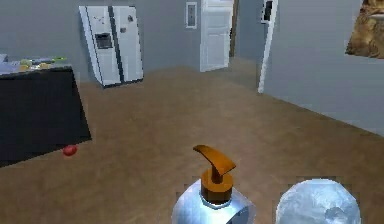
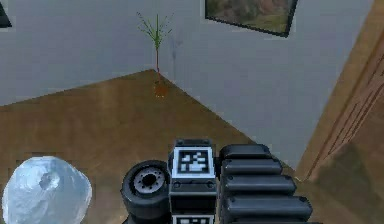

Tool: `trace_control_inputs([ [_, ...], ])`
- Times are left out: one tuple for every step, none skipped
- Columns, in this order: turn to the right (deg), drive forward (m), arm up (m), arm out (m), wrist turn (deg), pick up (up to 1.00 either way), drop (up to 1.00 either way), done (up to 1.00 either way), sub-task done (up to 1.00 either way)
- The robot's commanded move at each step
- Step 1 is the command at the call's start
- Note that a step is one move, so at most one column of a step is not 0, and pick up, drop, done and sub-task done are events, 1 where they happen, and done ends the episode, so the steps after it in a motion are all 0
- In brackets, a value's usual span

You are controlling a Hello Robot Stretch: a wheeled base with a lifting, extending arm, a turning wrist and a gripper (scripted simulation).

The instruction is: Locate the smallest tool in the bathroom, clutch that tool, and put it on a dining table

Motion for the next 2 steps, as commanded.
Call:
trace_control_inputs([
  [0.0, 0.70, 0.00, 0.00, 0.0, 0.00, 0.00, 0.00, 0.00],
  [9.0, 0.00, 0.00, 0.00, 0.0, 0.00, 0.00, 0.00, 0.00],
])
